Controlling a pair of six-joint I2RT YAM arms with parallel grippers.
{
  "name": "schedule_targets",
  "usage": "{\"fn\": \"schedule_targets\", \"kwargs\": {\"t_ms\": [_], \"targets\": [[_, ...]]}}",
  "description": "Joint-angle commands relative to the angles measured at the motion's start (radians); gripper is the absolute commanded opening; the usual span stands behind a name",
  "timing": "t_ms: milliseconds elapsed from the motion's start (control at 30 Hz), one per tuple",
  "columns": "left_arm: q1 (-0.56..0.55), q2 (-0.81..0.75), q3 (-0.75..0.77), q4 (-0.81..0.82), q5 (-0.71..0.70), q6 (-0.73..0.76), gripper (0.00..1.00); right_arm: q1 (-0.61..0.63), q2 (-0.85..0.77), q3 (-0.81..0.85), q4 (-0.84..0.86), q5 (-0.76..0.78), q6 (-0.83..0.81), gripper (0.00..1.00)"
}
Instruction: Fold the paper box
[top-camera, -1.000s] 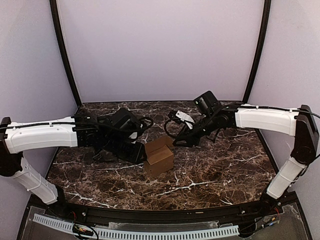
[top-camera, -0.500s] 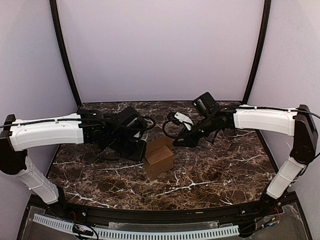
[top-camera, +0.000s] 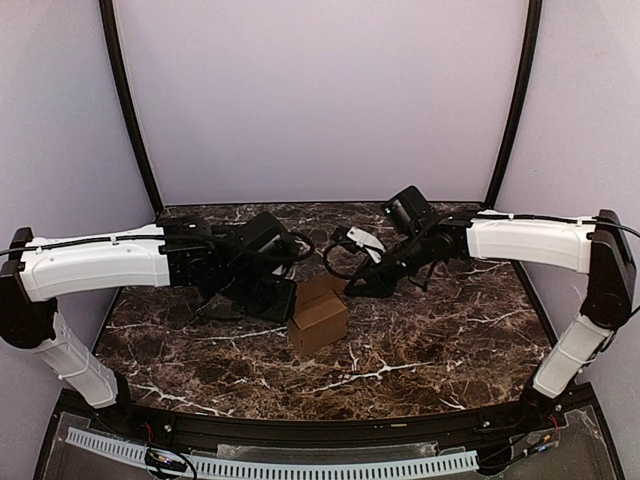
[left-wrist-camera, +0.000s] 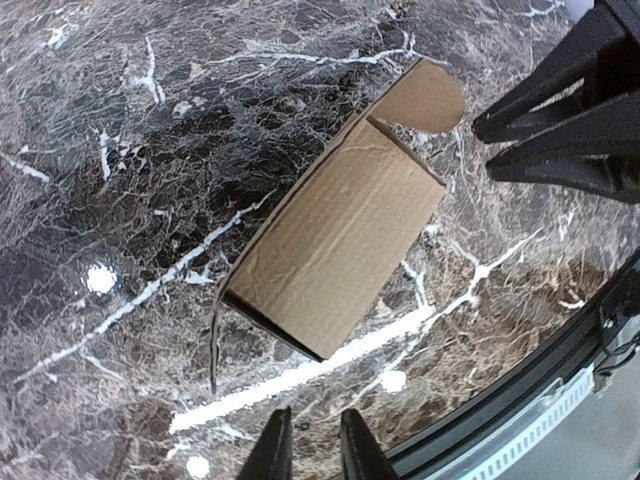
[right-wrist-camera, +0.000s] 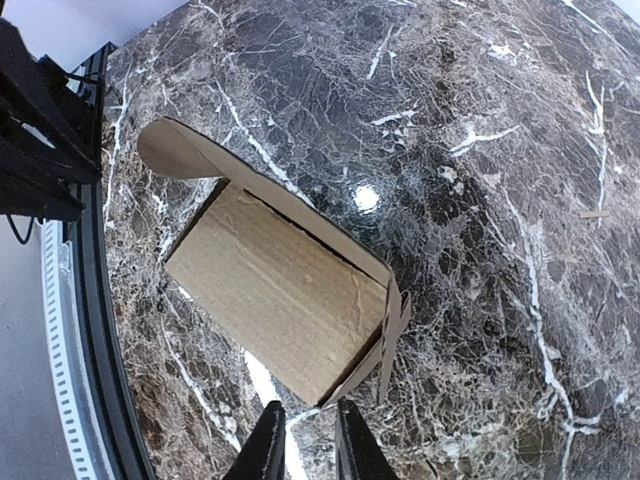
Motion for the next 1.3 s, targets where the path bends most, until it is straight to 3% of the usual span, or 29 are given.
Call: {"fn": "schedule_targets", "kwargs": {"t_ms": [0,167,567,900,1267], "targets": [[-0.037,-0.044,0.089,-0.116,-0.078,-0.039,0.24,0.002,-0.078,0.015,-0.028,0.041,-0.019,0.24],[-0.044,-0.049,0.068,-0.168,-0.125,-0.055,0.35,-0.002,-0.094,0.03,-0.028,0.117,-0.023,0.42],[-0.044,0.031,0.026,-0.162,-0.206,-0.034,0.39,-0.008,0.029,0.077,-0.037,0.093,-0.023,0.41],[-0.044,0.074,0.034,-0.161,-0.228,-0.013,0.26,-0.006,0.061,0.094,-0.042,0.081,-0.02,0.3],[-0.045,0.096,0.064,-0.18,-0.217,-0.033,0.09,0.007,0.068,0.114,-0.048,0.096,0.029,0.09]]}}
